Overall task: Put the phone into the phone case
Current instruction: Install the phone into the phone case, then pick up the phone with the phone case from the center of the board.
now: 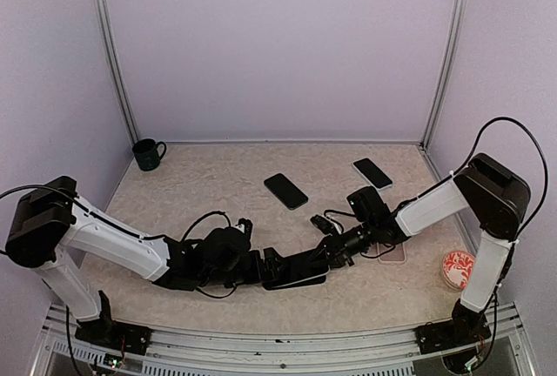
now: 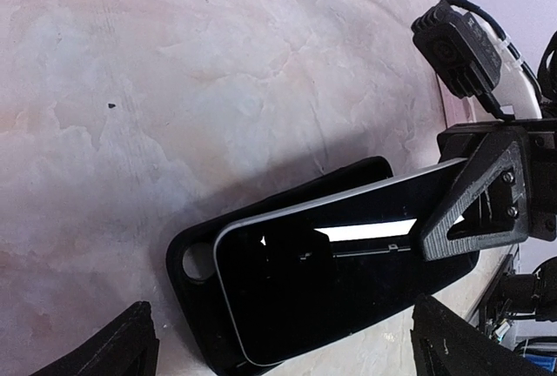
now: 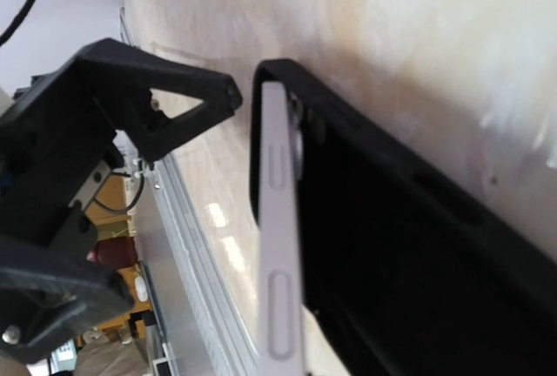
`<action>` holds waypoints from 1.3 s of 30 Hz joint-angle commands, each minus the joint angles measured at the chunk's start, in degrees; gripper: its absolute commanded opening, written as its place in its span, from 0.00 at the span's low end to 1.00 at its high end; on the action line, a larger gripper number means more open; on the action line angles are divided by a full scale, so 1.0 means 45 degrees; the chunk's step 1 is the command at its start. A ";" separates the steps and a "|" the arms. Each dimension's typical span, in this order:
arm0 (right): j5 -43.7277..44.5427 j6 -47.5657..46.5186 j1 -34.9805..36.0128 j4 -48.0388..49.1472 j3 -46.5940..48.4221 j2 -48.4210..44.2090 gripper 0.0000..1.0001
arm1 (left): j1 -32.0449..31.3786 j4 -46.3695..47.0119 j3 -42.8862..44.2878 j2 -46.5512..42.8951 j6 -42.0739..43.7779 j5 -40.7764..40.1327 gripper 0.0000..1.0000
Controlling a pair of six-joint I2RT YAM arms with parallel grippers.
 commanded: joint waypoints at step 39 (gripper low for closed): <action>-0.1056 0.1751 0.0334 -0.0201 0.1251 0.2371 0.00 | -0.0535 0.0244 0.1064 0.1422 0.0619 -0.0114 0.99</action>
